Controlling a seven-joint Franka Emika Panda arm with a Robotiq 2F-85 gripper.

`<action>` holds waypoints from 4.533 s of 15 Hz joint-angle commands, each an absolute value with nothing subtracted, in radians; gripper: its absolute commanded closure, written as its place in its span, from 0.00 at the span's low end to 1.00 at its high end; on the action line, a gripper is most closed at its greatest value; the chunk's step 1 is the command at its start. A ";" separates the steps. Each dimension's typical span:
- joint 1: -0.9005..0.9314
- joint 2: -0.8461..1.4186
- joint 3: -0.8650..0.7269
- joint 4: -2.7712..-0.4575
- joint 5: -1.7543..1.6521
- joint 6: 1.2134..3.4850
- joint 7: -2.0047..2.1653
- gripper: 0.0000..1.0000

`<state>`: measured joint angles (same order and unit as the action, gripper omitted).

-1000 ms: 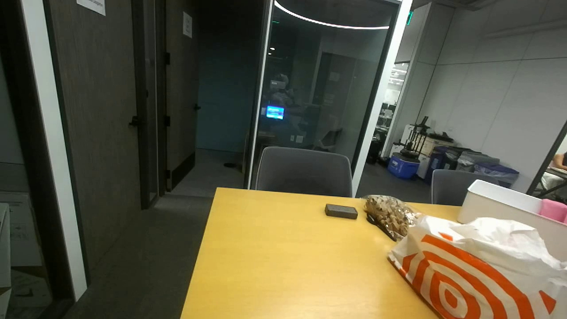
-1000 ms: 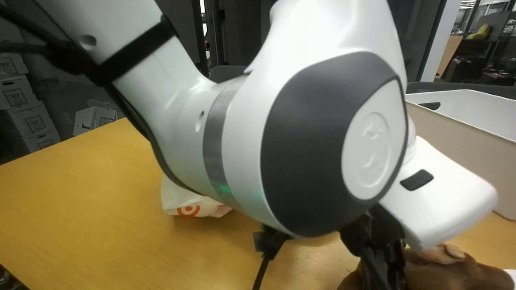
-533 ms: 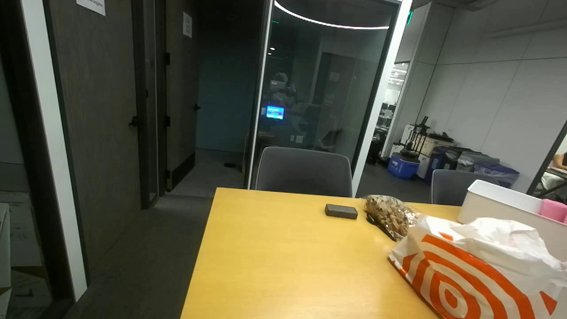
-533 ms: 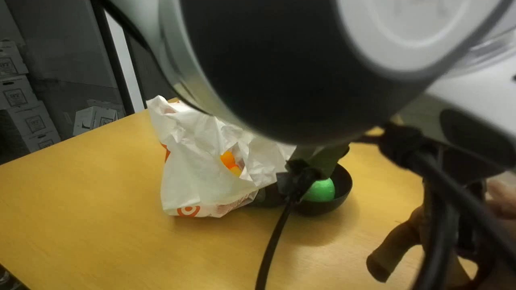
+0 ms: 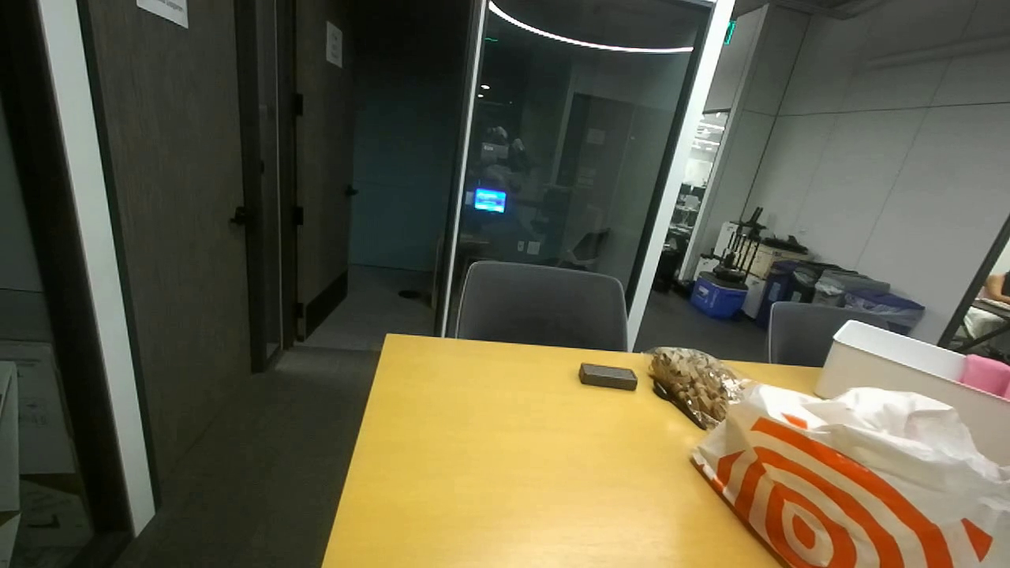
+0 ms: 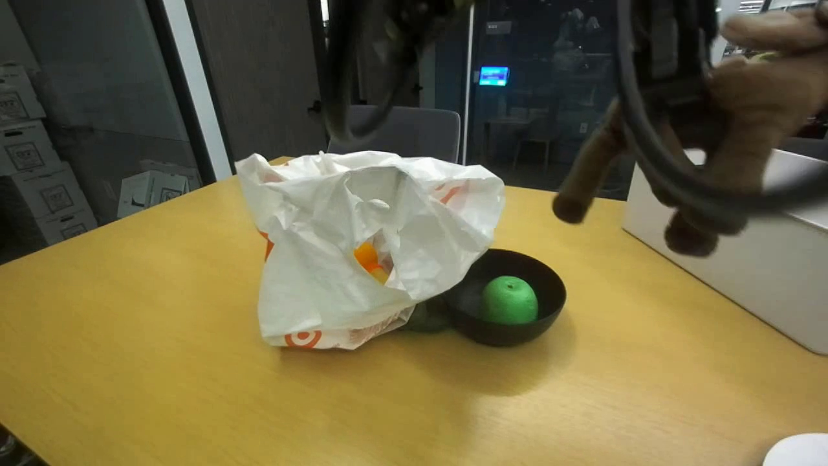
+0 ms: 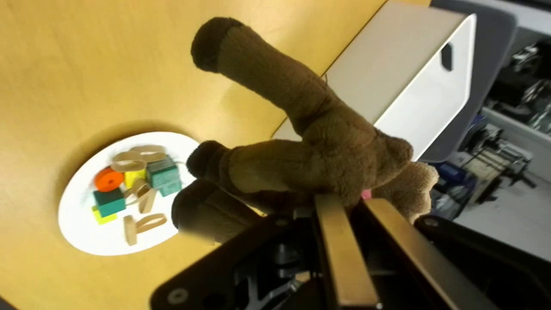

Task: Put the moose toy in the plastic

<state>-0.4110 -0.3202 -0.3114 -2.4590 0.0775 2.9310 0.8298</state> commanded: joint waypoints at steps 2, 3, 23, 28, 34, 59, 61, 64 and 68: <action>-0.256 -0.475 -0.301 -2.484 0.259 2.806 0.632 0.95; -0.225 -0.487 -0.297 -2.484 0.293 2.775 0.594 0.95; -0.275 -0.582 -0.243 -2.618 0.182 2.153 0.143 0.94; -0.264 -0.555 -0.127 -2.625 0.042 2.142 0.175 0.93; -0.232 -0.493 -0.042 -2.618 -0.019 2.275 0.231 0.94; -0.142 -0.370 -0.062 -2.620 0.092 2.510 0.273 0.20; -0.172 -0.446 -0.068 -2.592 0.052 2.403 0.281 0.05; -0.176 -0.542 -0.126 -2.548 0.110 2.291 0.237 0.00; -0.219 -0.599 -0.220 -2.489 0.203 2.237 0.248 0.00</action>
<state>-0.1813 -0.5609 -0.1668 -2.5294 0.1344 2.2701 0.2521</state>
